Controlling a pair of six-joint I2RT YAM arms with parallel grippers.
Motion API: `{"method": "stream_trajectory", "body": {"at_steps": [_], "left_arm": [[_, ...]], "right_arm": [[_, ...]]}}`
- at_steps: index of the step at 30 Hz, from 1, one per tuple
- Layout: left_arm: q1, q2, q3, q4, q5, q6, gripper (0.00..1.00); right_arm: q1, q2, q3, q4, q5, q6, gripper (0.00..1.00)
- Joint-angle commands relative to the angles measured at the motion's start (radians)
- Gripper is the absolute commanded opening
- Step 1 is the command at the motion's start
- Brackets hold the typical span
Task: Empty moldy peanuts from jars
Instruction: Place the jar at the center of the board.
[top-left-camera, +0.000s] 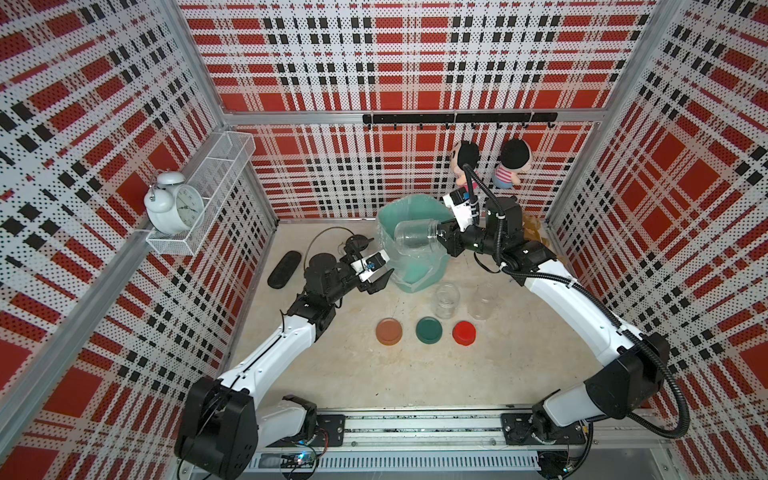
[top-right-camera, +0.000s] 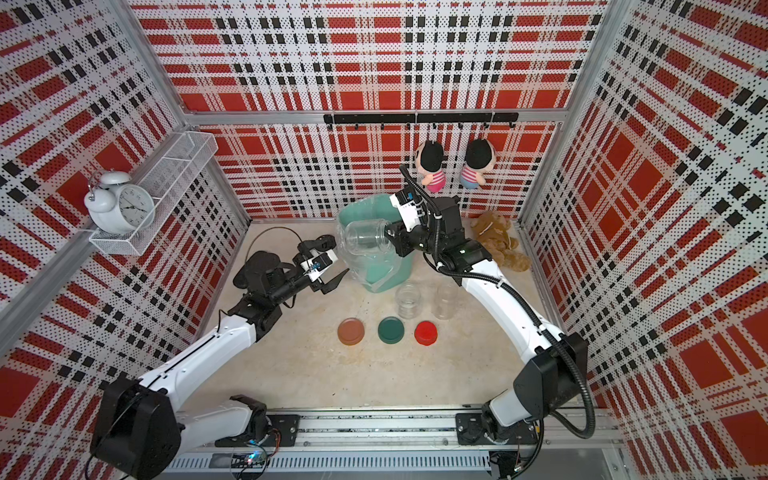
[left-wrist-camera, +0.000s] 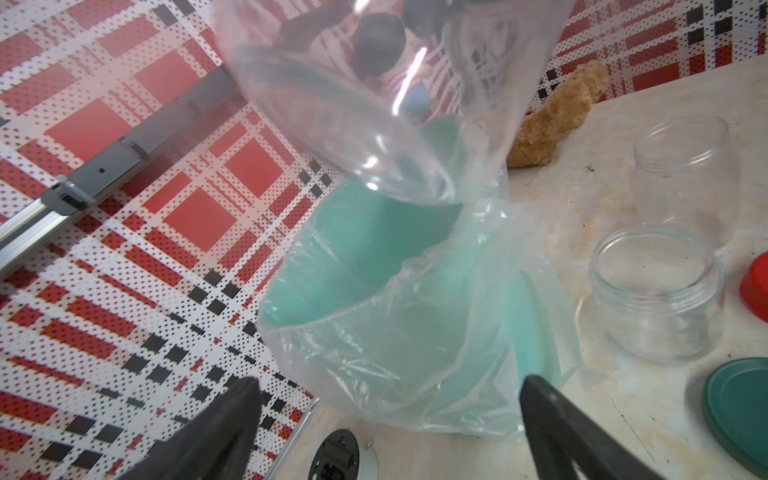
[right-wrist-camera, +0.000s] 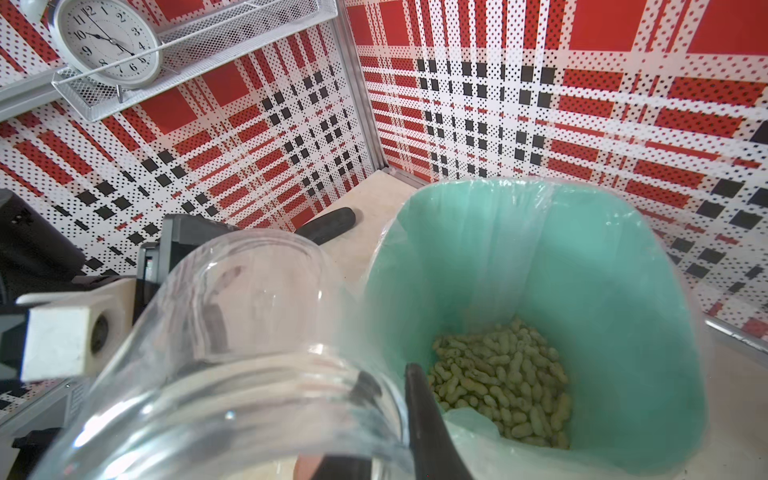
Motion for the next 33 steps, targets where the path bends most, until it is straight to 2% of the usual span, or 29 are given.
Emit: {"method": "stream_trajectory", "body": {"at_steps": [1, 10, 16, 22, 28, 33], "left_arm": [[0.052, -0.049, -0.043, 0.042, 0.017, -0.066, 0.98], [0.239, -0.082, -0.148, 0.211, -0.01, -0.283, 0.98], [0.32, -0.057, -0.177, 0.3, -0.104, -0.427, 0.98], [0.386, -0.048, -0.184, 0.322, -0.203, -0.512, 0.98], [0.466, -0.052, -0.201, 0.335, -0.236, -0.608, 0.98], [0.491, -0.046, -0.225, 0.349, -0.287, -0.64, 0.98]], "right_arm": [[-0.004, -0.055, 0.066, -0.045, 0.018, -0.091, 0.0], [0.004, -0.053, 0.129, -0.251, 0.084, -0.228, 0.0], [0.108, 0.004, 0.2, -0.342, 0.218, -0.308, 0.0], [0.245, 0.133, 0.352, -0.475, 0.355, -0.409, 0.0], [0.357, 0.316, 0.57, -0.636, 0.462, -0.496, 0.0], [0.439, 0.477, 0.731, -0.74, 0.537, -0.565, 0.0]]}}
